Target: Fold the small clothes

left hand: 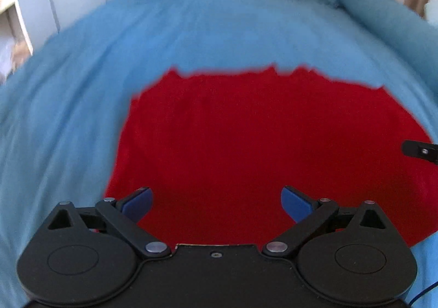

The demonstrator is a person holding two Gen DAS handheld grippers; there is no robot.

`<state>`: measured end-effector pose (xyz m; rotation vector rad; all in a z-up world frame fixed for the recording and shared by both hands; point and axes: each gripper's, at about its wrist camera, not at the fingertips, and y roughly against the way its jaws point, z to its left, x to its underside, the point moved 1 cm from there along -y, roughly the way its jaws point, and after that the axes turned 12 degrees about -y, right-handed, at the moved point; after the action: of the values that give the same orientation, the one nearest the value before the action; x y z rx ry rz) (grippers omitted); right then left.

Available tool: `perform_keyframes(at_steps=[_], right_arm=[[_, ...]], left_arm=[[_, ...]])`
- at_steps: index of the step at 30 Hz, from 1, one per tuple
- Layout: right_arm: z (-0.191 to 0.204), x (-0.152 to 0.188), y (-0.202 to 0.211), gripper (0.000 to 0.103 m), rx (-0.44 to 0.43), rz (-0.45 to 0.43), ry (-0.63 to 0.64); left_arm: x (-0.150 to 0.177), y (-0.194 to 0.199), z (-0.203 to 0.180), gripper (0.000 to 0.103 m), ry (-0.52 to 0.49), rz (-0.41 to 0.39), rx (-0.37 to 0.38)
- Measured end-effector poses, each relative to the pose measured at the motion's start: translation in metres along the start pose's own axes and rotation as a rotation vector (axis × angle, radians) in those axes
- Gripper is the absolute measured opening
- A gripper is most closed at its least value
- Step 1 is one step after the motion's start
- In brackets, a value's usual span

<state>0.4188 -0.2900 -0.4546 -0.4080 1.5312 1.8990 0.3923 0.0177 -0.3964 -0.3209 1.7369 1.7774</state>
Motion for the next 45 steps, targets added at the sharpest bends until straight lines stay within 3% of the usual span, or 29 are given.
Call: perform_keyframes(at_steps=[4,9,13,17,22,27,31,36,42,45], right_arm=[[-0.01,0.014,-0.006,0.103,-0.012,-0.009,0.002],[-0.001,0.012,-0.002,0.103,0.012,-0.002,0.044],[0.009,0.006,0.037,0.103,0.021,-0.099,0.059],[0.013,0.007,0.08,0.103,0.073,-0.144,0.047],[0.004,0.032,0.112,0.103,0.086,-0.077,-0.059],[-0.011,0.067,0.108,0.103,0.128,-0.015,-0.183],[-0.032,0.083,0.093,0.099,0.099,0.007,-0.347],[-0.054,0.083,0.078,0.096,0.116,-0.03,-0.501],[-0.081,0.07,0.067,0.078,0.1,-0.07,-0.651],[-0.094,0.065,0.063,0.076,0.072,-0.072,-0.709]], left_arm=[[0.014,-0.01,0.011,0.103,0.079,0.021,0.0],[0.005,-0.009,0.008,0.103,0.06,0.052,-0.033],[-0.007,0.012,0.005,0.103,0.052,0.028,-0.103],[-0.021,0.031,-0.003,0.103,0.031,0.01,-0.143],[-0.027,0.03,-0.018,0.103,0.014,0.099,-0.092],[-0.036,0.026,-0.03,0.103,-0.006,0.084,-0.071],[-0.044,0.019,-0.035,0.103,-0.002,0.065,-0.034],[-0.056,0.004,-0.045,0.103,0.001,0.115,-0.03],[-0.072,-0.008,-0.047,0.103,0.018,0.125,0.009],[-0.076,-0.014,-0.048,0.103,0.023,0.13,0.017]])
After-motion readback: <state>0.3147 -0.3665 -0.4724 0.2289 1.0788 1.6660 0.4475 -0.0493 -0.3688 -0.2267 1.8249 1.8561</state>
